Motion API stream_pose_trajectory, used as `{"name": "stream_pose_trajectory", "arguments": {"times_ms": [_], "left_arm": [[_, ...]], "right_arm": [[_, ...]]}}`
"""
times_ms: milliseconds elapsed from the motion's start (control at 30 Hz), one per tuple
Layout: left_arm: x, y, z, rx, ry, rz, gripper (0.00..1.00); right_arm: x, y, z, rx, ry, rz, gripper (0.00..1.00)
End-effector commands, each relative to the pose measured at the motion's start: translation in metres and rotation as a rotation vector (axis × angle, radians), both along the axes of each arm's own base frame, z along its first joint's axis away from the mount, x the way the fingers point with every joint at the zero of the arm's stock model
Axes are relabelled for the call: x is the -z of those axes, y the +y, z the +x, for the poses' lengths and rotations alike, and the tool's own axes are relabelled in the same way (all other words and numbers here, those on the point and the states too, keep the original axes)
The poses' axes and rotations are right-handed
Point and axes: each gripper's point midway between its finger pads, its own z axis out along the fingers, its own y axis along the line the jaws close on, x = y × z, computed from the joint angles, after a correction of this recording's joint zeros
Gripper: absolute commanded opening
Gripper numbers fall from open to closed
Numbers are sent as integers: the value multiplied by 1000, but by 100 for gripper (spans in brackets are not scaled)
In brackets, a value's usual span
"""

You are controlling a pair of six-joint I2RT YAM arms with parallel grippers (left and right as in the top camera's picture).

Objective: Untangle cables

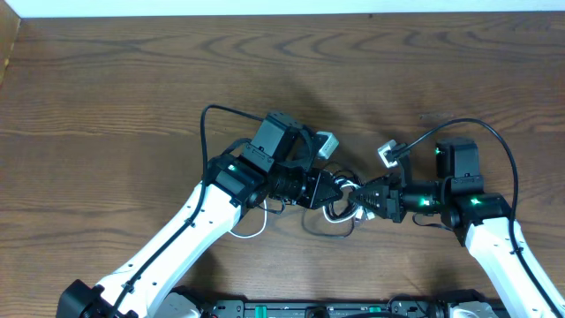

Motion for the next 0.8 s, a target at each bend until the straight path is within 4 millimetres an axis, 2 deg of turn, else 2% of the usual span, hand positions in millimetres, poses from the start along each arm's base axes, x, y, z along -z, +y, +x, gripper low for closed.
{"name": "stream_pose_trajectory", "arguments": {"times_ms": [0,67,100,133,167,200,267,367,467,600,667,767], "left_arm": [[0,12,13,-31,-60,36,8],[3,21,17,-63,-59,66,7],[5,24,18,-71,-49,72,7],[5,24,17,-72,-46,75,8],[7,26,16,-64,-45,82,8],[7,26,15,-65,-44,85,8],[8,26,15,-64,-42,88,7],[8,27,14,-62,-41,89,8],[7,25,12,-50,-33,79,7],[-10,12,-8,100,-44,-50,8],[-16,9,-14,149,-50,-96,8],[-31,3,-26,238,-64,-194,7]], "right_arm": [[31,-26,14,136,19,-217,44],[58,-60,22,261,39,-437,46],[72,-87,26,371,70,-582,46],[76,-97,27,416,85,-630,46],[83,-121,28,535,123,-730,52],[83,-122,28,540,123,-738,54],[82,-117,28,527,123,-711,57],[74,-96,29,455,108,-602,61],[60,-66,29,322,51,-458,61],[28,-25,19,118,-43,-217,63],[17,-16,16,73,-66,-150,63],[12,-13,17,67,-72,-122,64]]}}
